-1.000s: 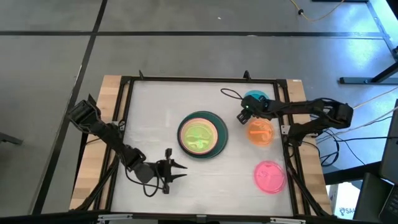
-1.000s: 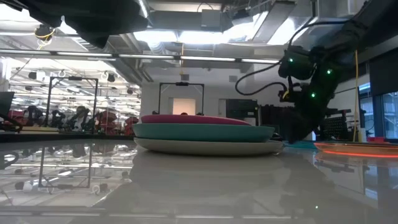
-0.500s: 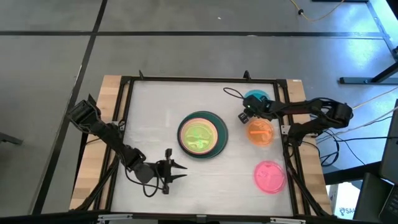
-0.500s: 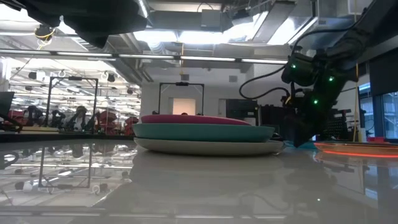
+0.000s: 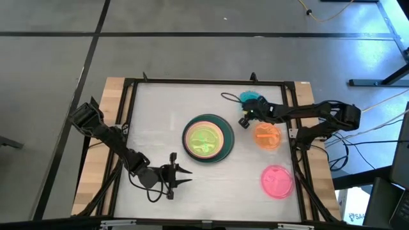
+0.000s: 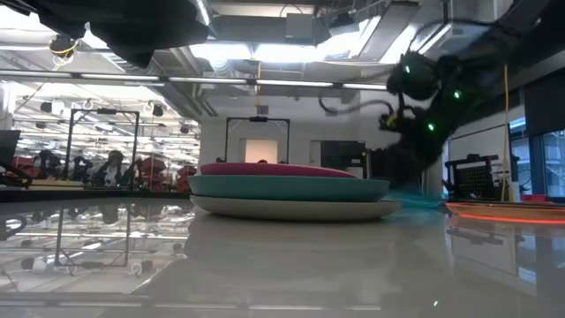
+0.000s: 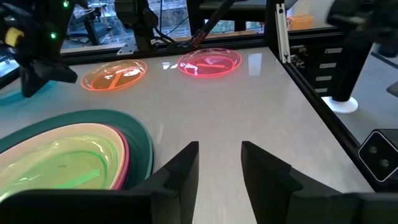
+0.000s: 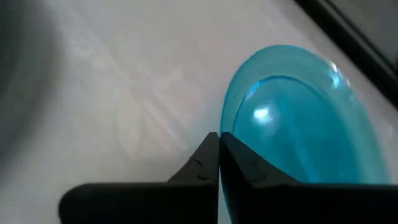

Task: Stack plastic plates
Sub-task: Stack the blue plate on top of the green plate

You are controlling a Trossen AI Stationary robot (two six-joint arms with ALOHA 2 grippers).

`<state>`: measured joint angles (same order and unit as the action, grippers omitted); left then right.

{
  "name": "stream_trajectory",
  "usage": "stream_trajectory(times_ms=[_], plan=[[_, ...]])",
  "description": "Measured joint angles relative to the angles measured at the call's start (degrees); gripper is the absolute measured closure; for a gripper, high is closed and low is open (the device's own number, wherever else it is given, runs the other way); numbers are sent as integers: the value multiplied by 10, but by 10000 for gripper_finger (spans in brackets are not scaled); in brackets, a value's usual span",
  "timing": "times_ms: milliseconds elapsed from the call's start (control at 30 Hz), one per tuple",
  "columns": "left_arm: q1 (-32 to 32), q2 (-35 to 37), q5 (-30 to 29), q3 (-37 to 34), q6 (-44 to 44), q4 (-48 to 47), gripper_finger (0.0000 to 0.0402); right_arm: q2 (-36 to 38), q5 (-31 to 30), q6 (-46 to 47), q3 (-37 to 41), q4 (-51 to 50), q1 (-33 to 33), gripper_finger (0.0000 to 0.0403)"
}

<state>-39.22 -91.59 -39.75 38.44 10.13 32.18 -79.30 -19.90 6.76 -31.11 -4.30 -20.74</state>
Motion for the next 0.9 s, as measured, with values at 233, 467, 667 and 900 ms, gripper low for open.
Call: stream_trajectory(times_ms=[233, 467, 667, 900], plan=[[0, 0, 0, 0, -1, 0, 288, 0, 0, -12, -78, 0, 102, 400], [0, 0, 0, 0, -1, 0, 288, 0, 5, -45, -135, 33, 197, 399], [0, 0, 0, 0, -1, 0, 288, 0, 72, -122, -138, 118, 268, 398], [0, 0, 0, 0, -1, 0, 288, -17, 146, -162, -138, 202, 316, 398]])
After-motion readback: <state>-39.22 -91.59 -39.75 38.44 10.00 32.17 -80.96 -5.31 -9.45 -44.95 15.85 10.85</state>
